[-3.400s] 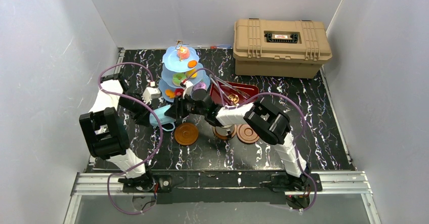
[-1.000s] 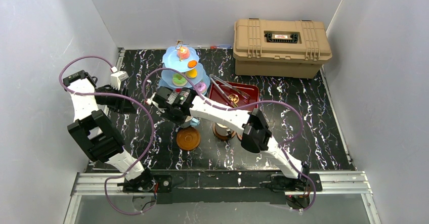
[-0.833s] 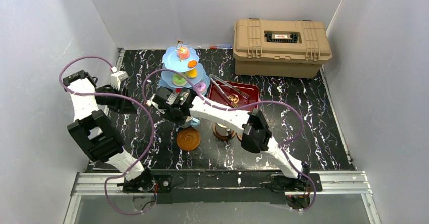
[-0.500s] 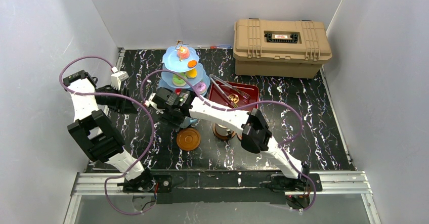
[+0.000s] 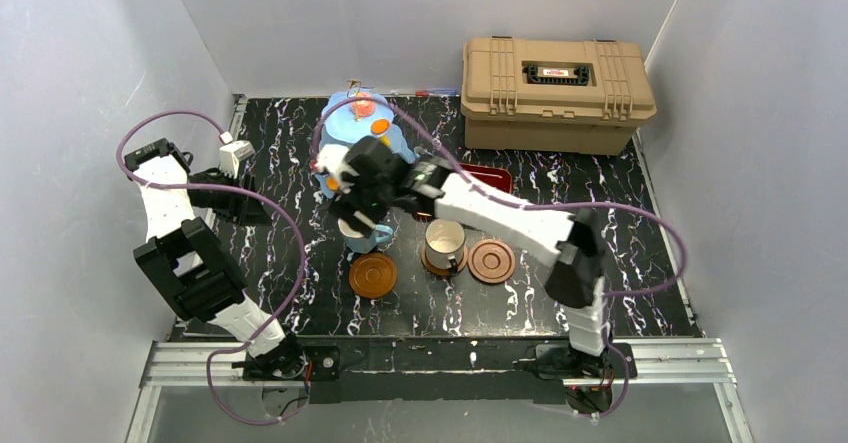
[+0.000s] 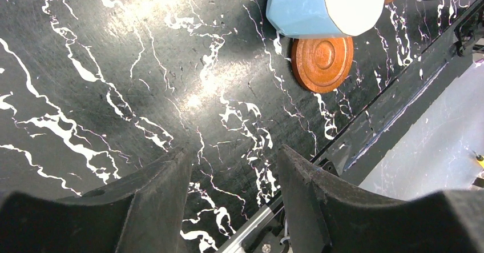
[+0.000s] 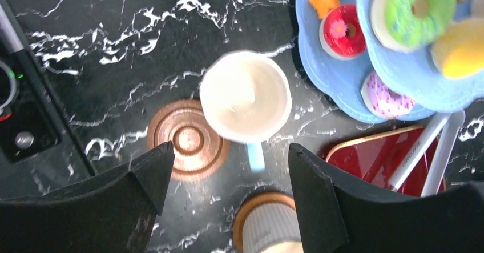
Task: Serve the afternoon tea
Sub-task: Place the cup at the center of the board, then pick up the cup at the center of the board.
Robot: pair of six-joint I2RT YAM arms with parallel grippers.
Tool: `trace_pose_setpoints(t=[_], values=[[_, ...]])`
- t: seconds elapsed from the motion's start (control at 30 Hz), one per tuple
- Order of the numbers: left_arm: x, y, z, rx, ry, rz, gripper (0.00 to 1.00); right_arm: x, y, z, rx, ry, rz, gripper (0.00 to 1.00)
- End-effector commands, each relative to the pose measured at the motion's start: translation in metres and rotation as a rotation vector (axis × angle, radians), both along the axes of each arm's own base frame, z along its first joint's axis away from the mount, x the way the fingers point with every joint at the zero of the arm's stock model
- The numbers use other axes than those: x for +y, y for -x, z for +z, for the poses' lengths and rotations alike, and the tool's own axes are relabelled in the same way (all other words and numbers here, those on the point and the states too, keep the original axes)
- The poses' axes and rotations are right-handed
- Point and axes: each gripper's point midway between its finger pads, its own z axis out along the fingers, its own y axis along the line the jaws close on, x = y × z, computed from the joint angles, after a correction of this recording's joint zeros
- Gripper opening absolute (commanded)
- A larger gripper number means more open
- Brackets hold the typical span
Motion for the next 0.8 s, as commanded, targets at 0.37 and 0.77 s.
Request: trace_pose_setpoints(t=[0.37, 0.77], values=[[-0.006, 0.004, 0.02, -0.069, -0.019, -0.014, 0.55, -0.065, -0.008, -0.044, 0.152, -0.062, 0.134, 0.75], [-0.002, 0.004, 0.018, -0.06, -0.037, -0.017, 0.55, -0.041, -0.021, -0.086, 0.137, -0.096, 0.15, 0.64]])
